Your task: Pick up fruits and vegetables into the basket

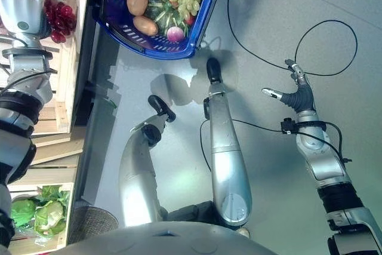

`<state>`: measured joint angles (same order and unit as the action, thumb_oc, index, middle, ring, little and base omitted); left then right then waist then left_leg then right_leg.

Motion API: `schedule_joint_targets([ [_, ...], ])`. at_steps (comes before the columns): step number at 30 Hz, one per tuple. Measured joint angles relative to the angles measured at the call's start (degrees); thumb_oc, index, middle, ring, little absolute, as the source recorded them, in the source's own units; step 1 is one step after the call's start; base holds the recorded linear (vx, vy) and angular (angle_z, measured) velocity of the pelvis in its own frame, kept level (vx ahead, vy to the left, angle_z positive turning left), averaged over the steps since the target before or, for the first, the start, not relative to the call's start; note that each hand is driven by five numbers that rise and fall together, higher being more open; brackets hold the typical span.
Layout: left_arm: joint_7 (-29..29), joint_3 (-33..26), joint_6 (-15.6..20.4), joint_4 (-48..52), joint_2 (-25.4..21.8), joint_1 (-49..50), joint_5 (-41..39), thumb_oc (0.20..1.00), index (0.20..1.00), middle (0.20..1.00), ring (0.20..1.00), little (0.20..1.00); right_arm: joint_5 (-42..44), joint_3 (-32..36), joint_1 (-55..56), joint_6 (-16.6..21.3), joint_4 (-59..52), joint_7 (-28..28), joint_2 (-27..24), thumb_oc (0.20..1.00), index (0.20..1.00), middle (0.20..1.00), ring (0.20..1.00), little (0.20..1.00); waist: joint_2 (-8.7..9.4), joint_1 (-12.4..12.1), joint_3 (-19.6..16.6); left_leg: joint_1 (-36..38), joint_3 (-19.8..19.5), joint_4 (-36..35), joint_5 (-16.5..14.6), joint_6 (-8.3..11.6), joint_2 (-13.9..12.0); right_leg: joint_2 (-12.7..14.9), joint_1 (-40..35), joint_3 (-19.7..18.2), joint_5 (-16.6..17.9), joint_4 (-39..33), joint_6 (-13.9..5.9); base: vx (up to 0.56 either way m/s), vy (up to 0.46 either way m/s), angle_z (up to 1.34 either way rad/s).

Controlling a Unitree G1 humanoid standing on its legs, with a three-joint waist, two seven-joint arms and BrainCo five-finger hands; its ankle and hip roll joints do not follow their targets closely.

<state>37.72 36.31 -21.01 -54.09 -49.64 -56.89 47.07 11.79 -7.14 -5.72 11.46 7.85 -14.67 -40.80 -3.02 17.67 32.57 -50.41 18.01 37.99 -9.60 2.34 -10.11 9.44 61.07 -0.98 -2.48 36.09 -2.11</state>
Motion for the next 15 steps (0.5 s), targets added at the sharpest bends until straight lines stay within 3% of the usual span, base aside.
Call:
schedule_joint_targets([
  [6,-5.35,-0.05,0.29,-5.47,2.39,-0.07,-10.18,1.0,1.0,1.0,1.0,1.0,0.25,-0.51,-1.14,0.99,1.87,-0.22,0.0,1.0,1.0,1.0,1.0,1.0,0.0,0.04,0.0,-1.35,-0.06,0.03,0.0,0.0,0.01,-0.08,1.27,0.05,0.01,0.1,0.01,0.0,0.0,0.0],
  [15,-8.9,0.69,-1.06,-9.2,2.7,-1.2,-11.59,1.0,1.0,1.0,1.0,1.0,1.12,-0.67,-3.37,1.57,3.76,-0.16,-0.75,1.0,1.0,1.0,1.0,1.0,0.0,0.55,-0.03,-2.31,-0.52,0.71,-0.14,-0.03,-0.21,-0.1,1.98,0.01,0.01,0.32,0.01,0.0,0.003,0.0],
])
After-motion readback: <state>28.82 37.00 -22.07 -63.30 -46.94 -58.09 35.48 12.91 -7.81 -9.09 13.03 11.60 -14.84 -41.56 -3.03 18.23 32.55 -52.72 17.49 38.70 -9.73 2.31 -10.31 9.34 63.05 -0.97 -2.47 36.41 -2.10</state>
